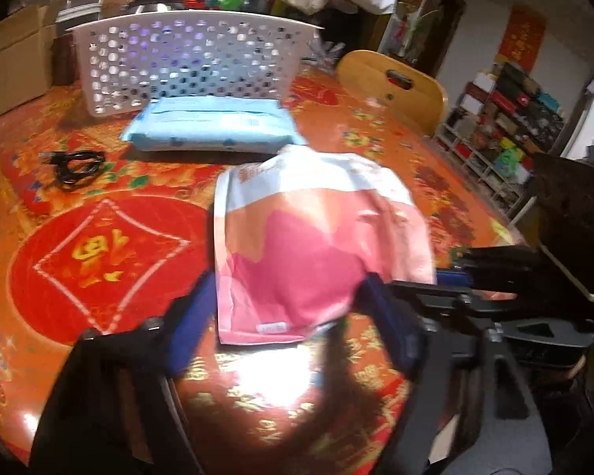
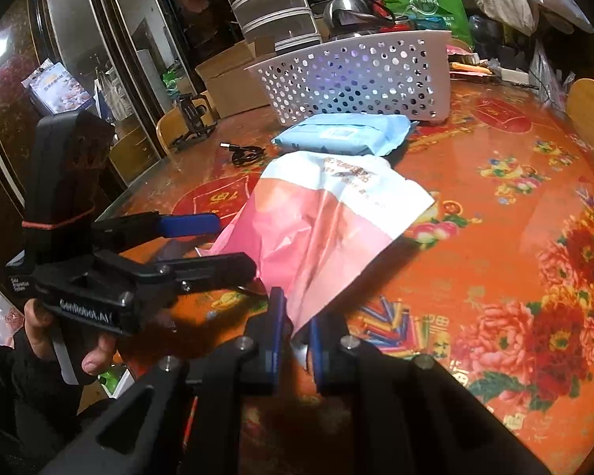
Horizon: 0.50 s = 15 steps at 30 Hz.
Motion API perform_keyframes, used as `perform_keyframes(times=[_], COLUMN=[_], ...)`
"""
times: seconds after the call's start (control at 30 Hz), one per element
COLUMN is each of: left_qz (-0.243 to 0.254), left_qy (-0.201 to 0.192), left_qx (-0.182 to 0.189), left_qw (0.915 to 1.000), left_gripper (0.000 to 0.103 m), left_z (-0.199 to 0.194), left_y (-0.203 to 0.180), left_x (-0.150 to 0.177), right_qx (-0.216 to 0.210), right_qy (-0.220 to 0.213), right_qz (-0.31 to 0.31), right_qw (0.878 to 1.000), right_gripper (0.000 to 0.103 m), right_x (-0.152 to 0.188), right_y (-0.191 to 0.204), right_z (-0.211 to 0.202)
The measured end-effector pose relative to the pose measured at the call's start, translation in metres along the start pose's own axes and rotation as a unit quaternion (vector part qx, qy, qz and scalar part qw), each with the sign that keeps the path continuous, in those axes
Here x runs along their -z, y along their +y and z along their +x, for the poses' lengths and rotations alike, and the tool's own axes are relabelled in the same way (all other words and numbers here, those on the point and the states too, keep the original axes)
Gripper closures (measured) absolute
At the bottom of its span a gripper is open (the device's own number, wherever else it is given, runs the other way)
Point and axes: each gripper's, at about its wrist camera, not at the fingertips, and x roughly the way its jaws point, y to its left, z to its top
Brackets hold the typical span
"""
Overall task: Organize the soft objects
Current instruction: 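Move the left gripper to the pink-and-white plastic packet and close, then lift the pink packet with the left gripper over the basket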
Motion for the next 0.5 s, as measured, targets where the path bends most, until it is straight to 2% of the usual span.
perform_keyframes(times=[0.03, 0.1, 0.2, 0.37, 0.5], left_qz=[0.001, -0.001, -0.013, -0.018, -0.016], left_qy=[-0.001, -0.003, -0.003, -0.011, -0.018], left_qx=[0.0, 0.017, 0.043, 0.049, 0.04], left_qw=[1.0, 0.9998, 0.999, 0.9986, 0.9989], left_gripper=[0.037, 0.052, 0.06, 0.068, 0.069], left_z=[0.0, -0.001, 0.0, -0.002, -0.008], left_y=[-0.001, 0.0, 0.002, 0.0, 0.001], left_x=[0.0, 0.001, 0.001, 0.003, 0.007], right_qx=[0.001, 0.002, 0.003, 0.026, 0.055], right_qy=[0.001, 0.002, 0.003, 0.0, -0.002], right_qz=[-0.002, -0.004, -0.004, -0.011, -0.022], right_qw=[1.0, 1.0, 1.0, 1.0, 0.998], right_gripper=[0.093, 0.093, 0.093, 0.093, 0.093], right_x=[0.0, 0.0, 0.0, -0.001, -0.002], right_y=[0.0, 0.001, 0.001, 0.008, 0.018], right_z=[0.0, 0.0, 0.0, 0.002, 0.004])
